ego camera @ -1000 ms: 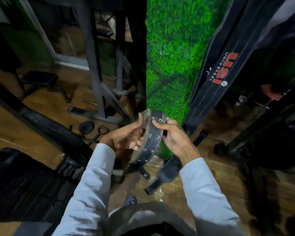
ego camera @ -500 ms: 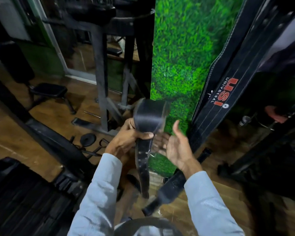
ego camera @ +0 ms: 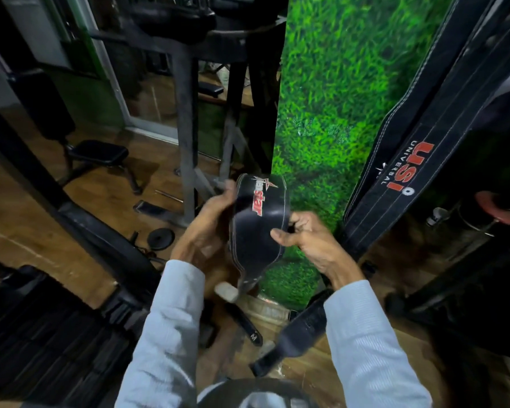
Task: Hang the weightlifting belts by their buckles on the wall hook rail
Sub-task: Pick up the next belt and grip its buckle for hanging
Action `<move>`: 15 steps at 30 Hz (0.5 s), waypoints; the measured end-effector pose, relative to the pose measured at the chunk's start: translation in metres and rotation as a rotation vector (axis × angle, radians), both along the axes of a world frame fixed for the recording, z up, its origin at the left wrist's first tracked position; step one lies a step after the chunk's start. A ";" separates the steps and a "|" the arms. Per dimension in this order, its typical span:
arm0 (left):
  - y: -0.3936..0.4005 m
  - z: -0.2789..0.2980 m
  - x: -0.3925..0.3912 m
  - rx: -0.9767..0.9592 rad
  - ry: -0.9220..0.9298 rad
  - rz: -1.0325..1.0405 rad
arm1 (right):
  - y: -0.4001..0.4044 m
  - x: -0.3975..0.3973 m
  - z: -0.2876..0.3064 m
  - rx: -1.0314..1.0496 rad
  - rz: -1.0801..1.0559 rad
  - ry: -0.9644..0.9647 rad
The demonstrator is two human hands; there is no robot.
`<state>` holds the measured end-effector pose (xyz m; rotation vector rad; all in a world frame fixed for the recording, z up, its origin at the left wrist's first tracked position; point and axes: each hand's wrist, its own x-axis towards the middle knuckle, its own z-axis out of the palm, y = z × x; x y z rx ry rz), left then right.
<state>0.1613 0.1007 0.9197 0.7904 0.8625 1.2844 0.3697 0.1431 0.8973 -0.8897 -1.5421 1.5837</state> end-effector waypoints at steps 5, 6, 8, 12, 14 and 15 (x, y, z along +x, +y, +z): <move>0.008 0.000 0.011 0.150 0.109 0.099 | -0.005 0.009 -0.009 -0.211 0.017 0.158; 0.009 -0.005 0.011 0.158 0.114 0.098 | -0.003 0.009 -0.007 -0.264 -0.032 0.223; 0.008 -0.014 0.013 0.166 0.156 0.081 | 0.002 0.006 0.007 -0.256 -0.159 0.305; 0.004 -0.019 0.016 0.158 0.200 0.049 | 0.008 -0.007 0.040 -0.015 -0.179 0.334; -0.001 -0.009 0.016 0.146 0.124 0.045 | 0.009 -0.011 0.039 0.094 -0.234 0.273; -0.002 0.000 0.016 0.143 0.071 0.064 | 0.007 -0.014 0.035 0.131 -0.251 0.230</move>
